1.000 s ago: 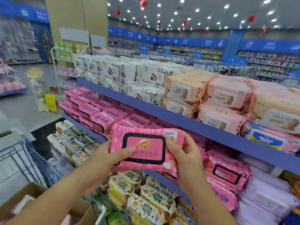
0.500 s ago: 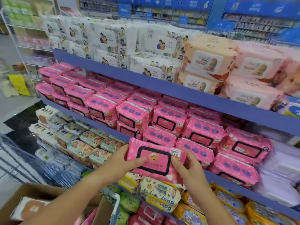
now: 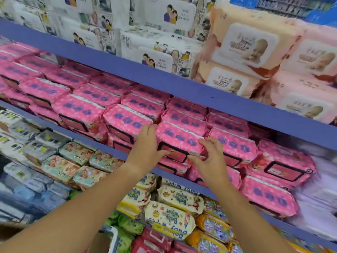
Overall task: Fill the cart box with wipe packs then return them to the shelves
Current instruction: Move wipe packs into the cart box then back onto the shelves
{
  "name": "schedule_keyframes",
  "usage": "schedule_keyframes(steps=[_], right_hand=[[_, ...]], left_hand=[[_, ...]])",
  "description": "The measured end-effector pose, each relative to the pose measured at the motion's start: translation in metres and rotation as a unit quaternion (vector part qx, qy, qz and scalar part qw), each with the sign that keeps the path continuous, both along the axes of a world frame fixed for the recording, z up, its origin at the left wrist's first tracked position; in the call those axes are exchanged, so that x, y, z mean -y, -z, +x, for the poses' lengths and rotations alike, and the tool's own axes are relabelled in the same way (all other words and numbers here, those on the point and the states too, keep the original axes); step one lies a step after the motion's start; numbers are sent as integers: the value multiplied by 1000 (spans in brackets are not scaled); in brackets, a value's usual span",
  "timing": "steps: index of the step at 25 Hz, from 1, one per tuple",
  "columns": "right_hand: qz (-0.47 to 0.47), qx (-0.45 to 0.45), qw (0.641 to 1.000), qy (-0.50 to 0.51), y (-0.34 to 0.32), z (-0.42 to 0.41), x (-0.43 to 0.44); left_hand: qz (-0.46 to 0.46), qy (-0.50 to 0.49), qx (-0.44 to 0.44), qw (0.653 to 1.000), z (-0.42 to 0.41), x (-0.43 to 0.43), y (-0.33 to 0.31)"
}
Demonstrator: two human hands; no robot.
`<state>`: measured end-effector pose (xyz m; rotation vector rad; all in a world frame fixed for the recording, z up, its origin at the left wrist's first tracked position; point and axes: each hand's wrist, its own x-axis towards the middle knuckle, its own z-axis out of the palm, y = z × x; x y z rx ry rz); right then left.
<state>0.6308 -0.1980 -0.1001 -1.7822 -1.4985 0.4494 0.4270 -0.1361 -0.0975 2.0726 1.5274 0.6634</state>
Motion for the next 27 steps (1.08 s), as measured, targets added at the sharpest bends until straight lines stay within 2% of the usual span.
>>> schedule_keyframes(steps=[5, 8, 10, 14, 16, 18, 19, 20, 21, 24, 27], right_hand=[[-23, 56, 998, 1, 6, -8, 4], [-62, 141, 988, -21, -1, -4, 7], [-59, 212, 975, -19, -8, -3, 15], [42, 284, 957, -29, -13, -14, 53], [22, 268, 961, -62, -3, -29, 80], [-47, 187, 975, -111, 19, -59, 109], [-88, 123, 980, -130, 32, -75, 121], [-130, 59, 978, -153, 49, -94, 134], [-173, 9, 969, -178, 68, -113, 146], [-259, -39, 935, -241, 120, -173, 179], [-311, -36, 902, -298, 146, -227, 212]], left_hand=[[81, -2, -176, 981, 9, 10, 13], [113, 13, -274, 955, 6, 12, 10], [129, 66, -278, 949, -5, 15, 1], [98, 130, -272, 948, -79, 54, -8], [-3, 114, -245, 963, -136, 95, 13], [-196, 35, -141, 970, -192, 155, 44], [-284, -27, -67, 956, -214, 188, 57], [-329, -91, -18, 940, -231, 223, 70], [-330, -142, -4, 933, -246, 256, 87], [-316, -212, -93, 920, -282, 326, 130], [-324, -189, -195, 906, -316, 356, 144]])
